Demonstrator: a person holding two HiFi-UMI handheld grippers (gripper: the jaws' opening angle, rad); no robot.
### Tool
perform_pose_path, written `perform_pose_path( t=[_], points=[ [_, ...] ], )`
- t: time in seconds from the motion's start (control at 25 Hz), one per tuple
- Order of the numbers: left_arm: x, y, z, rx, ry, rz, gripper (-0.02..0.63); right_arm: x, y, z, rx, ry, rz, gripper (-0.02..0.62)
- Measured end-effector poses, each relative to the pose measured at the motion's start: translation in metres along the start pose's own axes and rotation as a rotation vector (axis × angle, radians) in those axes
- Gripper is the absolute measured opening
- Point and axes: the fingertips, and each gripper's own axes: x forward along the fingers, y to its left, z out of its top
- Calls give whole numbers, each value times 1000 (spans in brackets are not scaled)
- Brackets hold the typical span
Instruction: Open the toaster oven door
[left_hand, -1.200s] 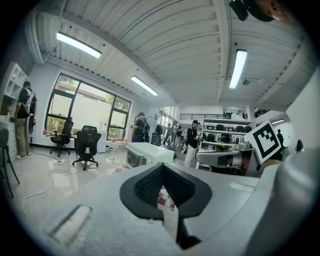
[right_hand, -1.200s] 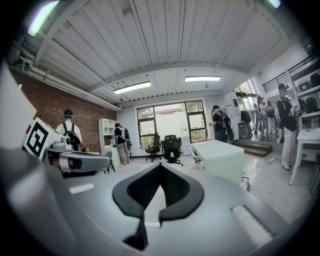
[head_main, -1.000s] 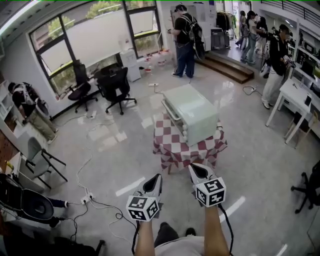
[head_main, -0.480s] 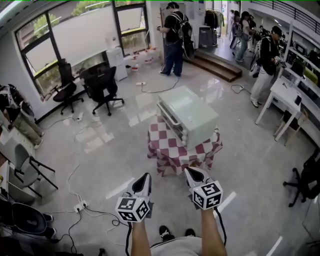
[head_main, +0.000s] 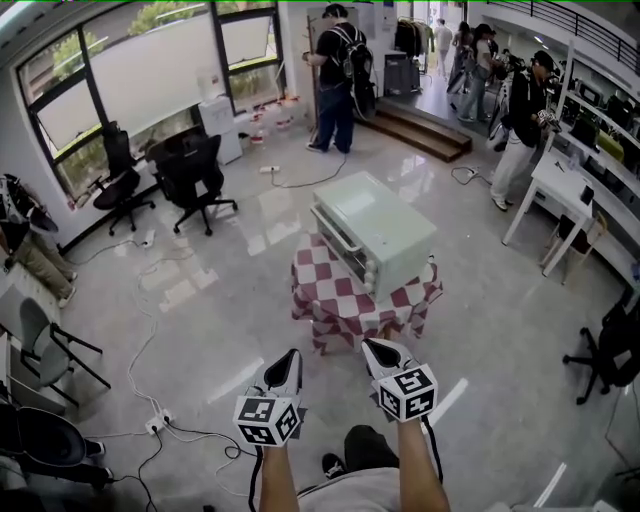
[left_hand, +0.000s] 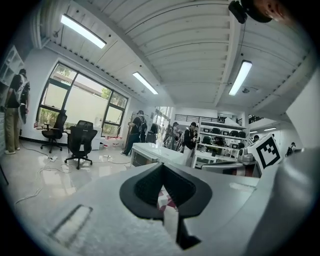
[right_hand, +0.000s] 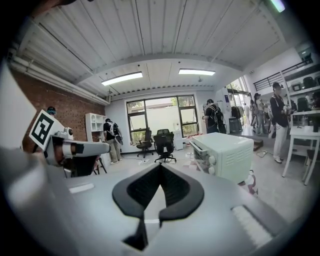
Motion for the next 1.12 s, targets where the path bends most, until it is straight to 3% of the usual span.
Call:
perform_pose_path(
  t=[0.48, 1.12],
  points=[
    [36, 24, -7, 1, 44, -8, 2, 35, -20, -6, -3, 32, -25, 3],
    [183, 92, 24, 29, 96, -74, 2, 174, -90, 32, -11, 49, -51, 3]
  ],
)
